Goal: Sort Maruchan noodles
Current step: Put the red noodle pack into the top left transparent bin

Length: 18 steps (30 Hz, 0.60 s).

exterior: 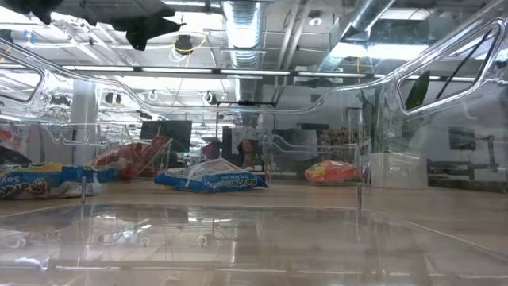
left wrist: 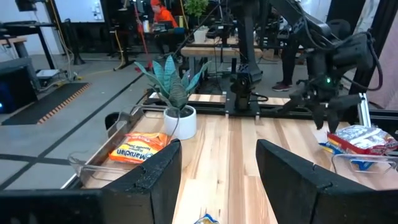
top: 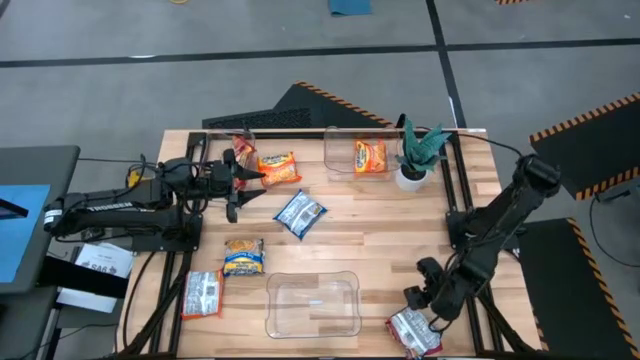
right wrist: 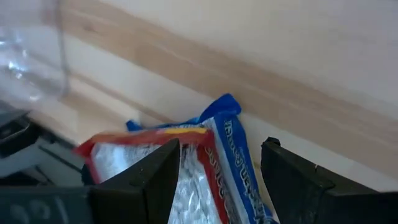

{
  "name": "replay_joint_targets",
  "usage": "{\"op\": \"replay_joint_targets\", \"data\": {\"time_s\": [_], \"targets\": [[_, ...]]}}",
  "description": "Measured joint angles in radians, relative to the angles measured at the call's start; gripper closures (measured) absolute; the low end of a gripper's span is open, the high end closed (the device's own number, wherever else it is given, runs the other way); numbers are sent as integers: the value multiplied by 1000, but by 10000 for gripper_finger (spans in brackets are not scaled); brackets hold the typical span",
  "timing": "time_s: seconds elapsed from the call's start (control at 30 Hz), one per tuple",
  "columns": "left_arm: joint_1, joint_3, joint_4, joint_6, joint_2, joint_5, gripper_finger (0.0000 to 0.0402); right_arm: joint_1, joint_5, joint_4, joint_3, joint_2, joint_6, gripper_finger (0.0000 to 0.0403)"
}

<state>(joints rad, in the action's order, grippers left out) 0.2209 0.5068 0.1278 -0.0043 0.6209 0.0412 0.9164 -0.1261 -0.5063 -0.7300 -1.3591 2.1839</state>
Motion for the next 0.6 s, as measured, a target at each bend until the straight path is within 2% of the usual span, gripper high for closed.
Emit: {"op": "replay_joint_targets", "data": {"time_s": [0.2, 0.37, 0.6], "targets": [[0, 0, -1, 0, 0, 7, 209, -3, -21, 68, -5, -70, 53, 159], [0, 0, -2, 0, 0, 7, 209, -17, -111, 60, -59, -72, 33, 159], [0, 0, -4, -5, 0, 7, 209, -15, -101, 18, -125, -109, 33, 159]]}}
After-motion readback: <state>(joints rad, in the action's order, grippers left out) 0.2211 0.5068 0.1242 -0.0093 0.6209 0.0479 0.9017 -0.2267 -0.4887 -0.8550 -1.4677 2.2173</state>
